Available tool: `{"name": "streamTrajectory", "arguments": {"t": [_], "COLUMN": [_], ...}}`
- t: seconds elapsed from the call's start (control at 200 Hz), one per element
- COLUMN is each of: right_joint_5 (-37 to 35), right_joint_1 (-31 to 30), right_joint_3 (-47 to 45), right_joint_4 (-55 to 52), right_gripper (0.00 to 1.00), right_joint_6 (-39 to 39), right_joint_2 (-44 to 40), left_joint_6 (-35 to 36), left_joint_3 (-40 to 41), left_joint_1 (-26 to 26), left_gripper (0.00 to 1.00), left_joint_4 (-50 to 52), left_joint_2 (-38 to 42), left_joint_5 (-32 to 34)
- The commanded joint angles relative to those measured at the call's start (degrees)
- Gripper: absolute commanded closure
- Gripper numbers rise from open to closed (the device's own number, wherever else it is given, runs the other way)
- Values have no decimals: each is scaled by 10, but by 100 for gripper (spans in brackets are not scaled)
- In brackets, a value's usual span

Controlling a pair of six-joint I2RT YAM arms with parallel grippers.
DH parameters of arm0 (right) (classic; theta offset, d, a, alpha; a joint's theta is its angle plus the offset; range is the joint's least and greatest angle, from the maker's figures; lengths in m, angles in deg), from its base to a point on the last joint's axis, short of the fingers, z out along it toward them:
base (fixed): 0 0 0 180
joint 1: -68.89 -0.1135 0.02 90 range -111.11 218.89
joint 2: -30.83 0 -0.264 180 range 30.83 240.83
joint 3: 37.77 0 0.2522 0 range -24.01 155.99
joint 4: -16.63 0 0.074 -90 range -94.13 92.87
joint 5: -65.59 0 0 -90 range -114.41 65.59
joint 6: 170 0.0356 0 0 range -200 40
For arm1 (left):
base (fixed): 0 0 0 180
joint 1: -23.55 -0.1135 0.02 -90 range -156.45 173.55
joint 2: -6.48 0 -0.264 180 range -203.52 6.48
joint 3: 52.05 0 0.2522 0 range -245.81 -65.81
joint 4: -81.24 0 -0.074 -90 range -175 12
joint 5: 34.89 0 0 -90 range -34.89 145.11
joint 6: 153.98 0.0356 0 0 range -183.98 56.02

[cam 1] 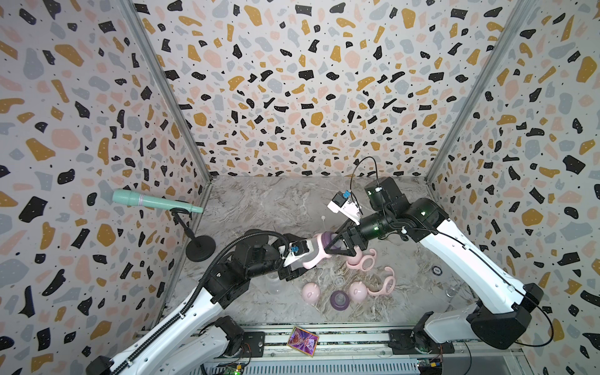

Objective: Assemble the baby bottles
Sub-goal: Screw the nipple onto the baby bottle.

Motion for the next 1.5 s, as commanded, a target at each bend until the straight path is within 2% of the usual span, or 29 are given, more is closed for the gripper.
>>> {"name": "streamTrajectory", "arguments": {"t": [0.0, 0.23, 0.456, 0.496, 0.591, 0.721, 0.891, 1.091, 1.497], "right_joint_5": [19, 25, 26, 25, 26, 30, 26, 25, 13], "right_joint_1": [0, 0, 1, 2, 8, 2, -29, -44, -52], "right_joint_3": [9, 11, 5, 5, 0, -38, -100, -125, -145], "right_joint_4": [17, 15, 12, 12, 14, 46, 138, 199, 233], "right_gripper": [16, 19, 39, 46, 73, 100, 100, 100, 100], "right_joint_6": [18, 20, 20, 19, 0, -78, -142, -176, -177], "right_joint_2": [1, 12, 13, 12, 4, -40, -125, -164, -169], "left_joint_6": [17, 26, 28, 28, 30, 41, 54, 58, -19], "left_joint_3": [-15, -15, -14, -14, -16, -43, -82, -106, -106], "left_joint_1": [1, 1, 0, 1, 1, 1, 0, 0, 0], "left_gripper": [100, 100, 100, 100, 100, 100, 100, 100, 100], "left_joint_4": [-21, -13, -12, -11, -2, 37, 87, 108, 37], "left_joint_2": [9, 12, 17, 16, 13, 2, -21, -40, -36], "left_joint_5": [11, 19, 26, 25, 14, -86, -222, -317, -351]}}
